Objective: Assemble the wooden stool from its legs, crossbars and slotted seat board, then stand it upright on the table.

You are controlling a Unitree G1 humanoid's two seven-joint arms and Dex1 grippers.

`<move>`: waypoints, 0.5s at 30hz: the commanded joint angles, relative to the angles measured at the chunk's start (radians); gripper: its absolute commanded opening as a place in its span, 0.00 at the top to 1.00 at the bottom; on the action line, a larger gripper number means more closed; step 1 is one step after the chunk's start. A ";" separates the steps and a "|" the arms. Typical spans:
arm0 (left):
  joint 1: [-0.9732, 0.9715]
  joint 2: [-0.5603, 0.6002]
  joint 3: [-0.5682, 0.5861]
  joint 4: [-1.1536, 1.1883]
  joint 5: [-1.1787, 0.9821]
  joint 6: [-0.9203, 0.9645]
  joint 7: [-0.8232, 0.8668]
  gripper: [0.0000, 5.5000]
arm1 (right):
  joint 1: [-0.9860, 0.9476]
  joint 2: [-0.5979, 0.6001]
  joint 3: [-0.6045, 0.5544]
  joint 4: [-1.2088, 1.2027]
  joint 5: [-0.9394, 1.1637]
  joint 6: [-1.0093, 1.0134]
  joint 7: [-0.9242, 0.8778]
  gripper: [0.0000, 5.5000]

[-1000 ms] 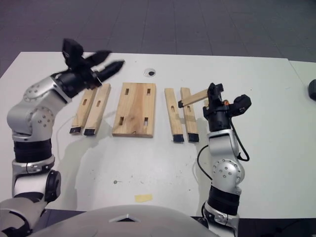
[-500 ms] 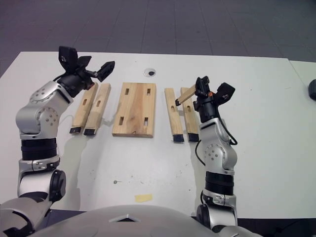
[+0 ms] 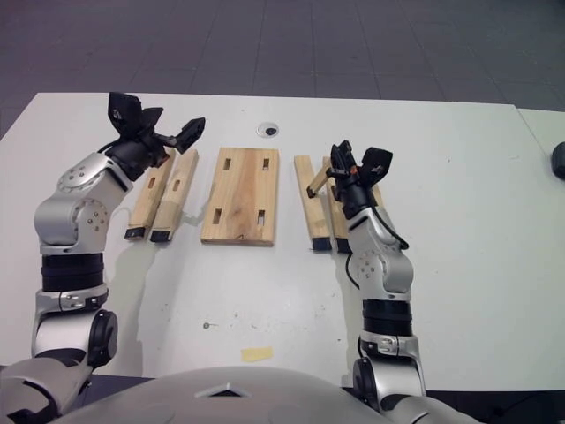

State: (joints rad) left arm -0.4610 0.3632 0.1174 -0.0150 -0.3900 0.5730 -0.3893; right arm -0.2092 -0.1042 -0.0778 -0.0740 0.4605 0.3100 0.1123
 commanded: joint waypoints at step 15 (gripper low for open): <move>0.019 0.000 -0.029 -0.005 0.036 -0.050 -0.040 0.02 | -0.029 0.036 -0.131 0.043 0.063 -0.016 0.006 0.92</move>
State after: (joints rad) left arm -0.4541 0.3629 0.0925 -0.0135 -0.3576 0.5298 -0.4207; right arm -0.2211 -0.0555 -0.1981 -0.0261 0.5236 0.2787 0.1189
